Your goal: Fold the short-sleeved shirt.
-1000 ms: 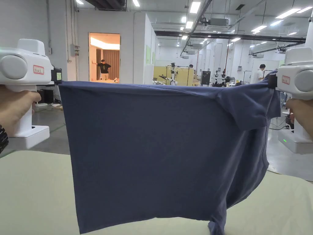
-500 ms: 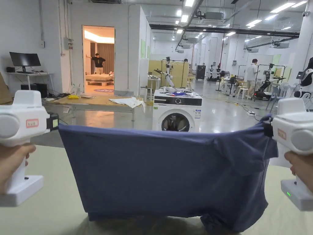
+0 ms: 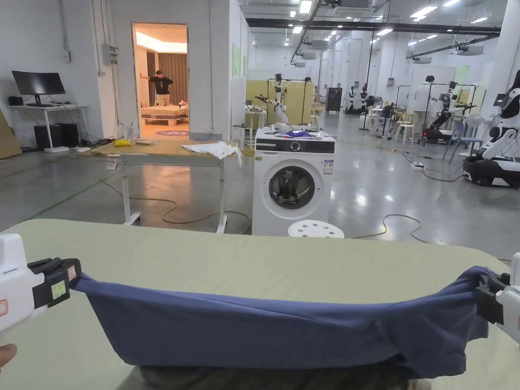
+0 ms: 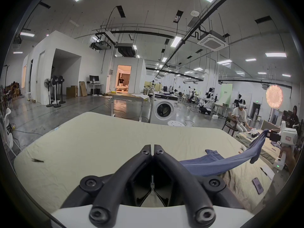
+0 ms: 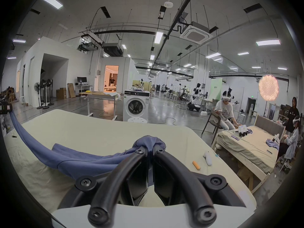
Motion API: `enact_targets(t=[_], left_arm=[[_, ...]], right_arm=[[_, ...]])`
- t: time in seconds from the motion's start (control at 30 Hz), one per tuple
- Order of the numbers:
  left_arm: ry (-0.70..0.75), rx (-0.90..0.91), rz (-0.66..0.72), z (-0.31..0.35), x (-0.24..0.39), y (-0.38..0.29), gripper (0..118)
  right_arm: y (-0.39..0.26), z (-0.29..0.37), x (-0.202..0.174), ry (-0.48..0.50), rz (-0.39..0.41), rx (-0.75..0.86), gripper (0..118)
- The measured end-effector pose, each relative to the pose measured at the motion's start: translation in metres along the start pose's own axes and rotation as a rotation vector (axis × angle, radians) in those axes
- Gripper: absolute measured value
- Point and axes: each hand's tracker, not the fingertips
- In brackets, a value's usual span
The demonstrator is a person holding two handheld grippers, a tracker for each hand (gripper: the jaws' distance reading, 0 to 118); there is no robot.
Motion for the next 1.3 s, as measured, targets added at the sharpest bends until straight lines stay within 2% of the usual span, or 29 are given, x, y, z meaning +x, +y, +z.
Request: enact_targets(t=[0.13, 0.3, 0.4, 0.5, 0.6, 0.7, 0.8, 0.83, 0.87, 0.9, 0.93, 0.97, 1.07, 1.3], left_arm=[[0.006, -0.041, 0.011, 0.02, -0.003, -0.016, 0], [0.041, -0.137, -0.02, 0.027, -0.007, -0.055, 0], [0.04, -0.237, -0.001, 0.017, -0.013, -0.094, 0], [0.032, -0.362, 0.013, 0.001, -0.015, -0.136, 0], [0.027, -0.468, 0.018, -0.008, -0.004, -0.173, 0], [0.052, -0.515, 0.008, -0.015, 0.004, -0.196, 0], [0.068, -0.525, 0.019, -0.018, 0.011, -0.204, 0], [0.071, -0.523, 0.03, -0.019, 0.013, -0.204, 3], [0.072, -0.516, 0.034, -0.02, 0.014, -0.203, 13], [0.069, -0.505, 0.034, -0.022, 0.017, -0.2, 26], [0.073, -0.484, 0.024, -0.023, 0.02, -0.195, 48], [0.077, -0.467, 0.011, -0.024, 0.023, -0.191, 57], [0.089, -0.382, -0.031, -0.033, 0.031, -0.175, 69], [0.08, -0.116, -0.063, -0.043, 0.065, -0.128, 68]], right_arm=[[-0.012, 0.031, -0.002, 0.033, -0.028, -0.018, 2], [-0.045, 0.049, -0.007, 0.031, -0.019, -0.086, 2], [-0.08, 0.046, -0.012, 0.024, -0.014, -0.179, 2], [-0.12, 0.035, -0.016, 0.044, -0.048, -0.277, 2], [-0.153, 0.023, -0.023, 0.04, -0.034, -0.371, 2], [-0.175, 0.014, -0.029, 0.053, -0.025, -0.427, 3], [-0.184, 0.007, -0.035, 0.028, -0.007, -0.451, 10], [-0.184, 0.005, -0.037, 0.019, 0.001, -0.455, 26], [-0.182, 0.004, -0.039, 0.012, 0.003, -0.452, 45], [-0.178, 0.003, -0.042, -0.004, 0.004, -0.438, 60], [-0.173, 0.002, -0.044, -0.012, 0.009, -0.419, 66], [-0.167, 0.002, -0.047, -0.013, 0.005, -0.388, 67], [-0.143, 0.0, -0.057, -0.016, -0.009, -0.283, 67], [-0.1, -0.01, -0.102, 0.021, -0.075, -0.026, 72]])
